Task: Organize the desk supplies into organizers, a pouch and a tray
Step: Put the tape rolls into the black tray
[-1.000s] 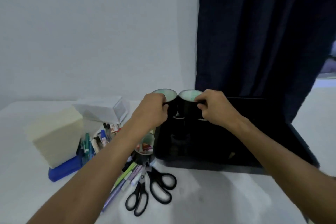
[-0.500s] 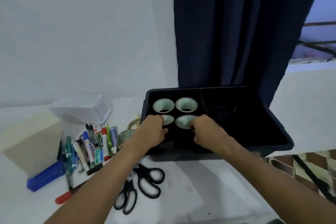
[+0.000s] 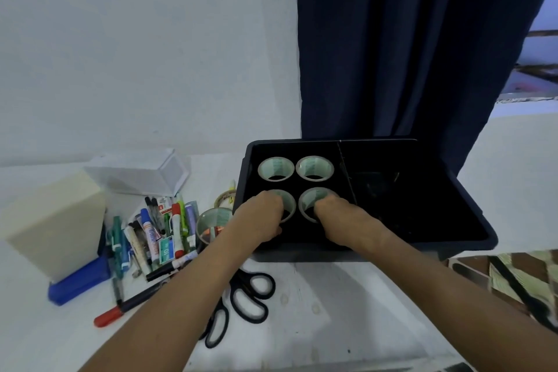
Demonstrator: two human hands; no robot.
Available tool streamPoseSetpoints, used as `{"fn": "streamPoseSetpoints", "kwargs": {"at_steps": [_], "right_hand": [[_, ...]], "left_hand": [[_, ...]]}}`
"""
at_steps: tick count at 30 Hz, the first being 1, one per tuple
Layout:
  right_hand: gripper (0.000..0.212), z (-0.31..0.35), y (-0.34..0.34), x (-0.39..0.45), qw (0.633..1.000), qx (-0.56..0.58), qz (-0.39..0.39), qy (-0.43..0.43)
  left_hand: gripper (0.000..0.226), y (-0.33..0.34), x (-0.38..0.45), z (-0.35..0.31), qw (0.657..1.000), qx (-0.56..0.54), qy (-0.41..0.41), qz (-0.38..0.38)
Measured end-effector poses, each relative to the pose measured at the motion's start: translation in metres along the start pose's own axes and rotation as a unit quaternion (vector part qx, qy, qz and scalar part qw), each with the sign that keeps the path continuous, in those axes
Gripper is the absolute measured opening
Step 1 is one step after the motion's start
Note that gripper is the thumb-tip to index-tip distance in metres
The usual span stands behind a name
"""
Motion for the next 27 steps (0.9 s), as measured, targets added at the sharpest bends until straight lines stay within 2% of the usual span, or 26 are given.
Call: {"fn": "streamPoseSetpoints", "kwargs": {"at_steps": [3, 8, 10, 13, 17, 19, 22, 24, 27], "right_hand": [[0.022, 0.003, 0.001, 0.004, 1.0, 0.005, 0.022, 0.012], [0.022, 0.004, 0.002, 0.006, 1.0, 0.008, 0.003, 0.015], [0.02, 0.005, 0.001, 0.008, 1.0, 0.023, -0.019, 0.001], [0.024, 0.006, -0.004, 0.006, 1.0, 0.01, 0.022, 0.012], [0.013, 0.011, -0.018, 0.005, 0.999, 0.024, -0.038, -0.026], [0.015, 0.02, -0.025, 0.014, 0.995, 0.043, -0.072, -0.046], [0.02, 0.044, -0.037, 0.035, 0.987, 0.073, -0.105, -0.099], [0.021, 0.069, -0.043, 0.05, 0.977, 0.079, -0.118, -0.157], [0.022, 0.105, -0.052, 0.074, 0.965, 0.068, -0.112, -0.229]], "left_hand": [[0.017, -0.001, 0.002, 0.002, 1.0, -0.005, -0.004, -0.003], [0.009, 0.0, 0.006, 0.004, 1.0, -0.022, -0.012, -0.016], [0.011, 0.0, 0.006, 0.005, 1.0, -0.022, -0.011, -0.015], [0.02, -0.002, 0.006, 0.008, 0.999, -0.032, -0.005, -0.005], [0.026, -0.02, 0.002, 0.019, 0.994, -0.103, -0.002, -0.035], [0.02, -0.036, -0.005, 0.034, 0.987, -0.14, -0.032, -0.077], [0.013, -0.056, -0.018, 0.074, 0.975, -0.134, -0.12, -0.133], [0.02, -0.058, -0.031, 0.104, 0.968, -0.134, -0.178, -0.112], [0.04, -0.047, -0.052, 0.134, 0.961, -0.162, -0.22, -0.035]]}}
Point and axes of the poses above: each hand's wrist, its own x-axis towards the middle knuckle, its own y-axis out of the palm, z = x × y, the point moved 1 cm from there along x, towards the middle knuckle, and after that the axes turned 2 degrees about -z, right-handed, at the moved point
